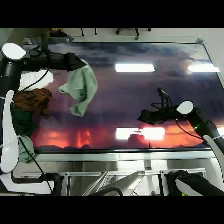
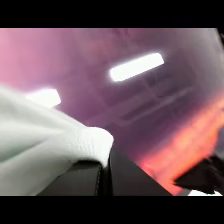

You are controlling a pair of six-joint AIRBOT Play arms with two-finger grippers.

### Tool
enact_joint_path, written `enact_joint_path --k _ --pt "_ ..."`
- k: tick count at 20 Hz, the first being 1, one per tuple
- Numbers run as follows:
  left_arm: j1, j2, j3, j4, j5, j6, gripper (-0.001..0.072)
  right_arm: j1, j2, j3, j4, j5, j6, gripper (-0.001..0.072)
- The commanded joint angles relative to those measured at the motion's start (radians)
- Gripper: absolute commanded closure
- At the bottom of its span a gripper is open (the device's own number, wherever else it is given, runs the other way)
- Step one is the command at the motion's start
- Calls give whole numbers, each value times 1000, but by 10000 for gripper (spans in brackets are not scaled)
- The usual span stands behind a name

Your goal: Fold the shirts.

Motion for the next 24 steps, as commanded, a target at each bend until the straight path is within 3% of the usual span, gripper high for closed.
enact_joint_path --k 1,3,4,5,6,7,8,9,14,17,20,23,24 --pt "-182 119 16 55 -43 -69 698 -68 0 111 2 119 -23 506" --pt "-278 143 -56 146 -34 -118 697 -123 8 148 2 163 -39 502" --pt "-314 143 -96 189 -28 -134 696 -145 15 152 2 170 -39 447" --pt "-344 138 -141 225 -8 -143 695 -163 21 152 2 171 -39 297" --pt "-364 127 -180 248 19 -144 694 -176 27 152 2 174 -38 197" --pt "-372 116 -213 254 40 -145 690 -180 29 152 2 180 -38 193" --pt "-371 101 -237 255 51 -144 496 -180 29 152 2 187 -39 193" --pt "-362 84 -245 255 47 -146 29 -181 29 152 2 202 -38 193" --pt "-200 61 -254 258 -153 -152 14 -175 51 98 -35 312 -38 194" --pt "-122 97 -403 254 -199 -152 14 -165 127 -109 -31 254 -38 193" --pt "-149 161 -671 201 -64 -119 14 -151 155 -304 21 95 -62 193" --pt "-249 168 -872 53 192 -97 14 -152 102 -358 137 -13 -202 198" --pt "-290 156 -906 -2 253 -68 14 -152 76 -358 170 -30 -261 238"
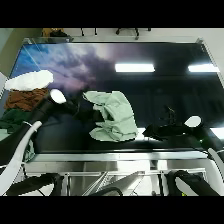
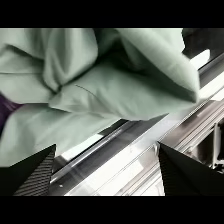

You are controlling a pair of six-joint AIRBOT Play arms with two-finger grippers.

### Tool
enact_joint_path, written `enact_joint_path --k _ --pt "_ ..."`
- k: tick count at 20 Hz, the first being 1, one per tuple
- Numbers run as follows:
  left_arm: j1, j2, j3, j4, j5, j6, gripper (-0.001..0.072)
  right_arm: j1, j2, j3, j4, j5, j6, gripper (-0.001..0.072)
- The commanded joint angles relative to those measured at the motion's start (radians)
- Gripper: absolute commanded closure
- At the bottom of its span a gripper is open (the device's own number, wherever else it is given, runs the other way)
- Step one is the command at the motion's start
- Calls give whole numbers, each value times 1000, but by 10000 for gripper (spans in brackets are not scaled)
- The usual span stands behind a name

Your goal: Fold the shirts.

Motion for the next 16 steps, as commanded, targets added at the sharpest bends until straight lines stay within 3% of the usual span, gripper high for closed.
enact_joint_path --k 1,4,8,9,10,11,12,13,14,15,16 --pt "-114 -15 -177 -195 250 82 14 3 -66 -60 128 -121 -186 318" --pt "-224 -111 -138 -250 324 130 14 3 -158 -60 199 -153 -280 339" --pt "-267 -245 -13 -248 284 130 17 3 -267 -60 347 -162 -422 340" --pt "-261 -265 14 -248 257 130 136 3 -287 -60 394 -163 -454 350" --pt "-255 -275 35 -247 233 130 319 3 -306 -60 441 -163 -484 350" --pt "-245 -276 45 -248 221 131 421 6 -324 -60 490 -171 -512 351" --pt "-232 -272 55 -248 211 131 417 15 -344 -59 527 -187 -534 397" --pt "-219 -262 59 -248 206 130 418 26 -362 -56 553 -198 -562 528" --pt "-207 -246 58 -247 202 130 420 37 -380 -52 570 -209 -584 535" --pt "-190 -230 59 -247 193 133 620 46 -397 -44 572 -215 -594 616" --pt "-171 -212 58 -247 184 147 694 51 -407 -35 576 -221 -602 670"
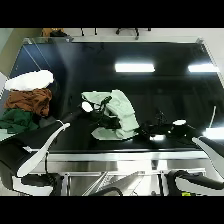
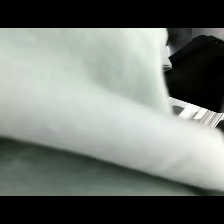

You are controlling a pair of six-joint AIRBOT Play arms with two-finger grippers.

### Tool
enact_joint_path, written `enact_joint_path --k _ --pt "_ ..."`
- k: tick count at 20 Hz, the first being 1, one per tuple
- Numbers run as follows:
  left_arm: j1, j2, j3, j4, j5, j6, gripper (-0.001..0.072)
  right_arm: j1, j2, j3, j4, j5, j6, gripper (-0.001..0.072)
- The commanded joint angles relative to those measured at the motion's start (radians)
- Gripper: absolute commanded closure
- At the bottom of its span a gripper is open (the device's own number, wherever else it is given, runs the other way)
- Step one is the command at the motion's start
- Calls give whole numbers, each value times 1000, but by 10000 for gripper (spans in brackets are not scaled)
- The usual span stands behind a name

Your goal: Fold the shirts.

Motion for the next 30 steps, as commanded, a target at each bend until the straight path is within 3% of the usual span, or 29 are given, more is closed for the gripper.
enact_joint_path --k 1,3,7,13,17,20,23,26,30 --pt "55 47 13 -4 -44 15 694 19 -45 24 74 -26 -88 688" --pt "98 112 14 -5 -60 15 694 1 -26 77 68 -15 -101 689" --pt "197 342 82 -15 -126 9 696 -117 104 414 73 200 -75 689" --pt "176 598 638 -11 -142 -93 696 -124 254 1210 72 294 -43 689" --pt "79 620 966 72 -145 -176 695 -125 264 1526 60 292 -37 689" --pt "32 620 1028 250 -142 -236 694 -127 256 1576 -41 285 -35 689" --pt "32 603 857 349 -108 -255 694 -127 171 1546 -77 319 -14 689" --pt "58 479 730 440 -89 -254 694 -122 18 1468 -78 320 -14 689" --pt "191 207 590 436 -64 -213 694 -31 -290 1339 -128 314 -71 688"
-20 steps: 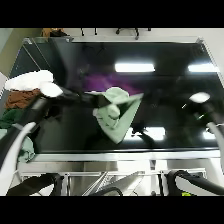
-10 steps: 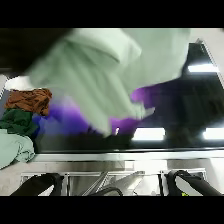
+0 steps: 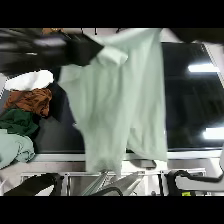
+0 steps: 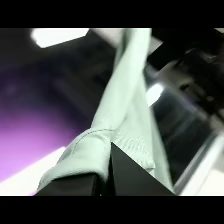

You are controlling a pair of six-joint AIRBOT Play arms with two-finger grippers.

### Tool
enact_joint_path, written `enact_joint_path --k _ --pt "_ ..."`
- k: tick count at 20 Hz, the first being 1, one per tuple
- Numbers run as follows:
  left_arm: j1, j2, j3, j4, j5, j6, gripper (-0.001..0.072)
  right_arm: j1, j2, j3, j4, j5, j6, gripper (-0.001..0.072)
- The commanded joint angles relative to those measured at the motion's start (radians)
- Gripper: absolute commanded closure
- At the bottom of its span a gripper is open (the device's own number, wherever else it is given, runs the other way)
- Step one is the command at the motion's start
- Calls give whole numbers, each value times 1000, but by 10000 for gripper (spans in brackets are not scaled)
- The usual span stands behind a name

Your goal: Fold the shirts.

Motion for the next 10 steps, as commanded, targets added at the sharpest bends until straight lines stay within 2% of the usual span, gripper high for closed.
enact_joint_path --k 1,3,4,5,6,8,10 --pt "97 -229 -124 27 45 58 694 80 -281 -95 -26 4 -51 688" --pt "144 -370 -154 28 82 85 691 120 -451 -104 -26 -49 -40 683" --pt "168 -435 -142 27 79 84 591 127 -521 -104 -24 -93 -3 568" --pt "192 -485 -117 27 57 82 152 123 -570 -103 -8 -113 28 405" --pt "224 -526 -77 28 9 72 13 107 -591 -103 1 -113 43 374" --pt "296 -573 31 30 -157 72 14 40 -574 -103 0 -64 111 372" --pt "384 -571 114 30 -340 71 15 -68 -511 -103 0 53 177 372"
